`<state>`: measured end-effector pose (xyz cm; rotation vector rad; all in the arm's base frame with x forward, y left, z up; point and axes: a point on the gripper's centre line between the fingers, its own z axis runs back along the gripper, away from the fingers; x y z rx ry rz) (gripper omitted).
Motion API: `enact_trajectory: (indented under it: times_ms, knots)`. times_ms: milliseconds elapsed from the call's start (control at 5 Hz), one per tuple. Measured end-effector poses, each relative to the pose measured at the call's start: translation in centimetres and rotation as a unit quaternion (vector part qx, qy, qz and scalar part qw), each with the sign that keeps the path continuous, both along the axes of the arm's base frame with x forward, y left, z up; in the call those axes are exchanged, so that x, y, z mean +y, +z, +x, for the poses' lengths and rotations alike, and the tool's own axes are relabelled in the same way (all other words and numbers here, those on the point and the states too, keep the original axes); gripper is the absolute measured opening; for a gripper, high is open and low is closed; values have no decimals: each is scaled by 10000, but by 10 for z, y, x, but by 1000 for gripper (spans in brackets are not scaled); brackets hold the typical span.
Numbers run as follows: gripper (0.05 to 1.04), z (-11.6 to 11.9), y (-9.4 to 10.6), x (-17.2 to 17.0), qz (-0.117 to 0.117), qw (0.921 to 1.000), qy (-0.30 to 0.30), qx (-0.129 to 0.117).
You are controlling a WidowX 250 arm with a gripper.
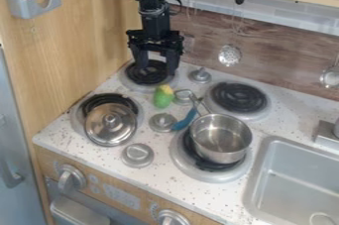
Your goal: Move the silver pot to the right top burner
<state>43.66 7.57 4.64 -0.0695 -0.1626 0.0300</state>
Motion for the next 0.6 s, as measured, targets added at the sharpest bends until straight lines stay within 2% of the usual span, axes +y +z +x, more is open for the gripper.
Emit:
enact_trajectory:
  times_ms: [200,400,600]
  knots:
    - [999,-9,-24,-4,-71,9996,-28,289]
    - [999,-22,-43,-19,-124,9987,-214,449]
    - [999,-26,-30,-47,37,9978,-603,270]
